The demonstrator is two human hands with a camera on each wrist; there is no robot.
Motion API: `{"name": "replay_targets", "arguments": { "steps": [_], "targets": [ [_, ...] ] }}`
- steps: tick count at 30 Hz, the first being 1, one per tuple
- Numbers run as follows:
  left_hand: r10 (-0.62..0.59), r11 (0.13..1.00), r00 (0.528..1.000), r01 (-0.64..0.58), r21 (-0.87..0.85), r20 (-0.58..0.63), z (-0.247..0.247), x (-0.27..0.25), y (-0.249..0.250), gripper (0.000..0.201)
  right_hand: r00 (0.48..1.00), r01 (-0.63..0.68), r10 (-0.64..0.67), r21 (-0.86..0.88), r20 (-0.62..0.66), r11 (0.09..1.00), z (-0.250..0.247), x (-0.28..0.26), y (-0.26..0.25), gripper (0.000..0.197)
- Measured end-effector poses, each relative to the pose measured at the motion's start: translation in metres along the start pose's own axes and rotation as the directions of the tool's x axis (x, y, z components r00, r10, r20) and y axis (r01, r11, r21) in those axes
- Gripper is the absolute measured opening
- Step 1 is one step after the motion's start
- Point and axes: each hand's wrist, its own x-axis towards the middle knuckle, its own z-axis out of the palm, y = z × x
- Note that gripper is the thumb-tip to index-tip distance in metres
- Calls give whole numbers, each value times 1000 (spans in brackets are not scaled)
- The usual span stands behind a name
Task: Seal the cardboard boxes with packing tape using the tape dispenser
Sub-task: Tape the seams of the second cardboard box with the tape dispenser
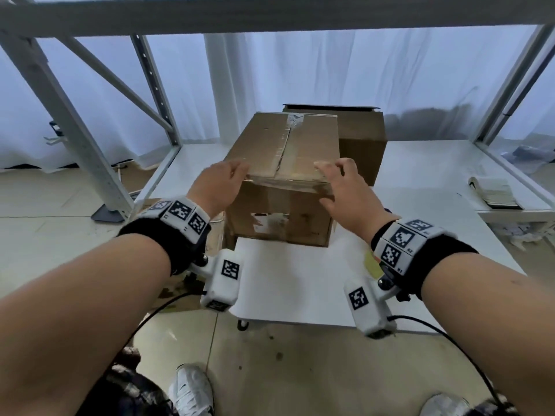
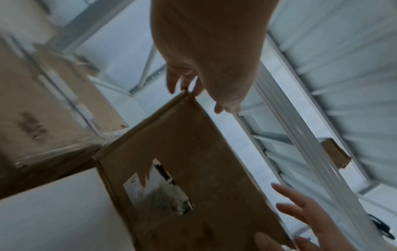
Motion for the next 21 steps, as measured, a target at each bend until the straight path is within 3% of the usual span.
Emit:
{"name": "replay_targets", "arguments": {
  "steps": [5,9,11,15,18,21],
  "targets": [
    [106,990,992,-112,-90,-70,7,-2,-5,36,998,-17,24,-95,67,995,-22,2,16,43],
    [133,966,987,-150,-212,-92,12,2,-6,27,984,-91,128,-273,120,958,-30,6,15,48],
    [134,950,985,-159,-270,-112,13,3,-10,21,982,-22,84,-348,166,937,-28,9,0,59],
    [124,930,982,-164,-328,-141,15,6,-17,11,975,166,-132,-194,179,967,-5,14,-40,56],
    [142,929,979,-183,-321,-149,17,6,-21,15,986,152,-144,-98,86,983,8,23,-57,47],
    [190,940,970,-224,-256,-150,19,3,-26,22,991,131,-126,-154,43,979,15,30,-62,43]
  ]
}}
